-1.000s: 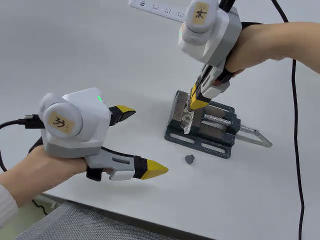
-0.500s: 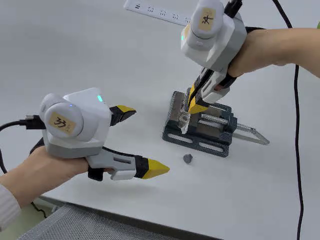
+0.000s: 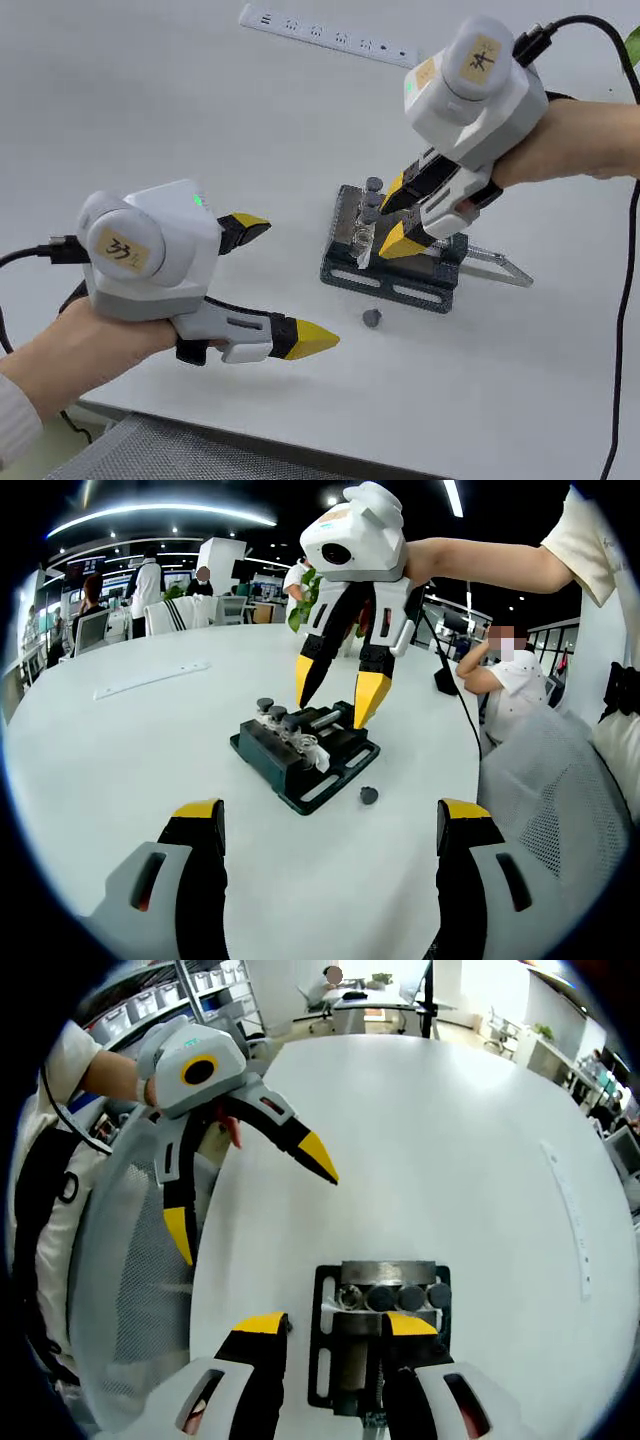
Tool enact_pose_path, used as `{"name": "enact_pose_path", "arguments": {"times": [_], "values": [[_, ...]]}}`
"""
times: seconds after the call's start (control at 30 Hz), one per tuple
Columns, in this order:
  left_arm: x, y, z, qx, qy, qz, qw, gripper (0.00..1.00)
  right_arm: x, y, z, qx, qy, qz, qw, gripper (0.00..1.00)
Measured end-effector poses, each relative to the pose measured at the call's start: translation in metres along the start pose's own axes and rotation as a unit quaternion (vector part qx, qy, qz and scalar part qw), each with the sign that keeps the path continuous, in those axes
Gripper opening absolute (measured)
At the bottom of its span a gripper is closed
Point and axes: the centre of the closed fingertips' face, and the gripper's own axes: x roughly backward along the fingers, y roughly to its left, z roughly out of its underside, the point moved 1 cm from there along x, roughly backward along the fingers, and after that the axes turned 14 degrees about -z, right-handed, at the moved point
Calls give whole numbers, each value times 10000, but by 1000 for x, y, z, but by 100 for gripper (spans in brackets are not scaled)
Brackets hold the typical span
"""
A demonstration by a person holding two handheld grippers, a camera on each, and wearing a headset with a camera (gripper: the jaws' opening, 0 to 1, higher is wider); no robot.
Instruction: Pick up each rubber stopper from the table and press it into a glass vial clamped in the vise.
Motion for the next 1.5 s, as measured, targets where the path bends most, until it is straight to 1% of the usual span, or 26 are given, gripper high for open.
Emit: {"name": "enact_pose_path", "arguments": {"times": [0.03, 0.1, 0.13, 0.17, 0.2, 0.33, 0.37, 0.43, 0.57, 0.63, 0.67, 0.7, 0.73, 0.83, 0.9, 1.0, 1.07, 1.13, 1.2, 1.33, 1.43, 1.47, 1.5], "values": [[0, -1, 0, -2, -3, 10, 10000, 86, -1, 2, 0, -20, -116, 36, 9999, 38], [-1, -2, -1, -14, 6, 20, 10000, 86, -1, 3, 1, -33, -246, 101, 9996, 46], [-1, -2, -2, -21, 2, 18, 10000, 86, -2, 2, 0, -13, -359, 158, 9992, 49], [-1, -2, -2, -20, -2, 23, 10000, 86, -2, 4, 1, -8, -385, 164, 9991, 52], [-1, -3, -3, -21, -3, 25, 10000, 86, -2, 4, 2, -26, -472, 201, 9987, 56], [0, -5, -7, -49, -15, 28, 10000, 86, -3, 9, 7, -15, -635, 235, 9977, 66], [2, -6, -10, -55, -23, 26, 10000, 86, -4, 11, 9, 4, -674, 270, 9974, 68], [2, -6, -10, -75, -24, 27, 10000, 86, -4, 11, 11, 5, -753, 350, 9965, 75], [4, -8, -13, -132, -11, 27, 9999, 86, -5, 18, 19, -18, -825, 394, 9958, 81], [5, -10, -15, -142, -18, 14, 9999, 86, -5, 20, 22, -18, -849, 472, 9953, 83], [5, -11, -16, -146, -17, 12, 9999, 86, -5, 21, 23, -38, -886, 477, 9949, 84], [5, -12, -16, -167, -7, 7, 9999, 86, -6, 24, 24, -95, -986, 463, 9940, 85], [5, -13, -16, -182, -8, 5, 9998, 86, -6, 25, 26, -97, -1009, 489, 9937, 86], [3, -14, -14, -208, 3, 10, 9998, 86, -8, 29, 32, -125, -1016, 536, 9933, 88], [2, -17, -13, -212, 32, 8, 9998, 86, -8, 32, 37, -165, -1041, 584, 9927, 89], [2, -20, -13, -186, 48, -4, 9998, 85, -7, 38, 41, -225, -1121, 623, 9915, 92], [0, -22, -12, -217, 88, -11, 9997, 84, -6, 38, 43, -183, -1176, 746, 9901, 95], [-1, -23, -12, -213, 123, -31, 9997, 82, -6, 38, 48, -302, -1227, 781, 9889, 97], [-4, -26, -12, -180, 151, -70, 9997, 80, -5, 40, 51, -316, -1291, 836, 9876, 99], [-10, -33, -10, -137, 195, -104, 9997, 77, -4, 44, 57, -400, -1363, 909, 9857, 99], [-15, -39, -7, -115, 241, -128, 9996, 74, -3, 47, 59, -453, -1448, 964, 9837, 99], [-17, -41, -4, -136, 312, -157, 9993, 73, -3, 49, 61, -485, -1483, 970, 9830, 99], [-19, -43, -3, -145, 311, -140, 9993, 71, -4, 50, 62, -484, -1490, 977, 9828, 99]]}}
